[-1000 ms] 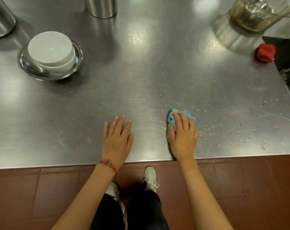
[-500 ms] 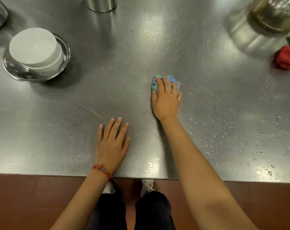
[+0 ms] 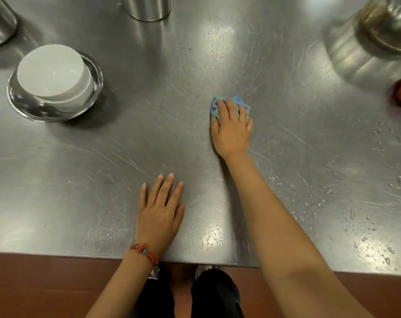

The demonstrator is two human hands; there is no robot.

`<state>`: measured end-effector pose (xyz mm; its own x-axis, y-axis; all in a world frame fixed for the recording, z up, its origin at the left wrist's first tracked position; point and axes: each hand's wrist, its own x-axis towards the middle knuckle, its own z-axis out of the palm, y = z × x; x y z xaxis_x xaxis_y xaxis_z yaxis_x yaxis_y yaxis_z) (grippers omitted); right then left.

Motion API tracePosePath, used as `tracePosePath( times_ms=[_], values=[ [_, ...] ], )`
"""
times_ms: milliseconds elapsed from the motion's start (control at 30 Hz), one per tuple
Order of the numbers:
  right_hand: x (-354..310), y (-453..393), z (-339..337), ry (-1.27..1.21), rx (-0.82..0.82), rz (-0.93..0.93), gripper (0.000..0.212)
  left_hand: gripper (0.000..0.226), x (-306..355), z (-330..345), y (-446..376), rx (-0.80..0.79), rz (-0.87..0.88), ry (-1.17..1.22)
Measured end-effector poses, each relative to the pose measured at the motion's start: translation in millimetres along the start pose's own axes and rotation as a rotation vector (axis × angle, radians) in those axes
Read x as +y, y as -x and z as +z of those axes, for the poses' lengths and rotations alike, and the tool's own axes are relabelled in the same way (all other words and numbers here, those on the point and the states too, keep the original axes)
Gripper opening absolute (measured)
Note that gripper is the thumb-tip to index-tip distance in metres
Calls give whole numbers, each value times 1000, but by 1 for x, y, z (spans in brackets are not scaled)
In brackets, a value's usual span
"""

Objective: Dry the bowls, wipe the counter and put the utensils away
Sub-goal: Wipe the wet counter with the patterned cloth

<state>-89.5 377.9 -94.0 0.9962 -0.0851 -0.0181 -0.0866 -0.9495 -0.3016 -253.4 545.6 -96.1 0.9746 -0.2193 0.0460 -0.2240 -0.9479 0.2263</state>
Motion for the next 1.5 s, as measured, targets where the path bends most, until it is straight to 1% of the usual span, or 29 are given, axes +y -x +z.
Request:
tracePosePath(
  times_ms=[100,200,267,333,433,500,567,633,733,800,867,900,967,1067,1133,1200,1267,1300,1400,1500],
  values=[
    [-1,49,4,-27,9,-109,46,45,2,-3,0,3,-17,29],
    [1,105,8,24,27,-244,43,45,3,-5,-10,0,-52,62],
    [5,93,7,10,6,-290,42,46,3,-6,-21,-9,-73,72],
    [8,57,4,16,-15,-282,42,47,3,-6,-35,-30,-90,80],
    [6,-17,-1,16,-30,-159,46,49,4,-4,-49,-55,-126,78],
    [2,-45,-2,1,-31,-102,47,50,4,-2,-52,-61,-144,71],
    [-1,-42,0,-25,-21,-101,47,49,5,0,-51,-54,-147,65],
    [0,-7,3,-45,-13,-162,45,49,6,0,-50,-51,-149,73],
    [11,51,2,-10,18,-258,43,49,9,-2,-52,-50,-170,72],
    [21,59,-2,10,-4,-324,43,50,14,-4,-54,-47,-201,85],
    [32,45,-7,17,-46,-365,44,50,24,-4,-59,-29,-198,90],
    [40,36,-10,11,-63,-343,45,49,30,-4,-62,-20,-188,94],
    [66,17,-17,-1,-67,-231,46,48,41,-3,-69,1,-176,107],
    [121,6,-33,-3,20,-64,45,48,60,3,-79,-6,-165,125],
    [141,6,-40,-19,72,11,45,48,67,7,-82,-15,-157,113],
    [142,7,-39,-21,92,84,46,48,70,11,-83,-22,-160,92],
    [127,10,-34,-47,75,137,46,48,70,13,-82,-21,-167,91],
    [117,15,-30,-59,53,120,46,48,70,14,-82,-23,-167,91],
    [85,45,-18,-32,-8,-73,43,48,69,15,-83,-35,-169,80],
    [79,62,-19,-37,-1,-218,38,40,70,16,-83,-35,-165,69]
  ],
)
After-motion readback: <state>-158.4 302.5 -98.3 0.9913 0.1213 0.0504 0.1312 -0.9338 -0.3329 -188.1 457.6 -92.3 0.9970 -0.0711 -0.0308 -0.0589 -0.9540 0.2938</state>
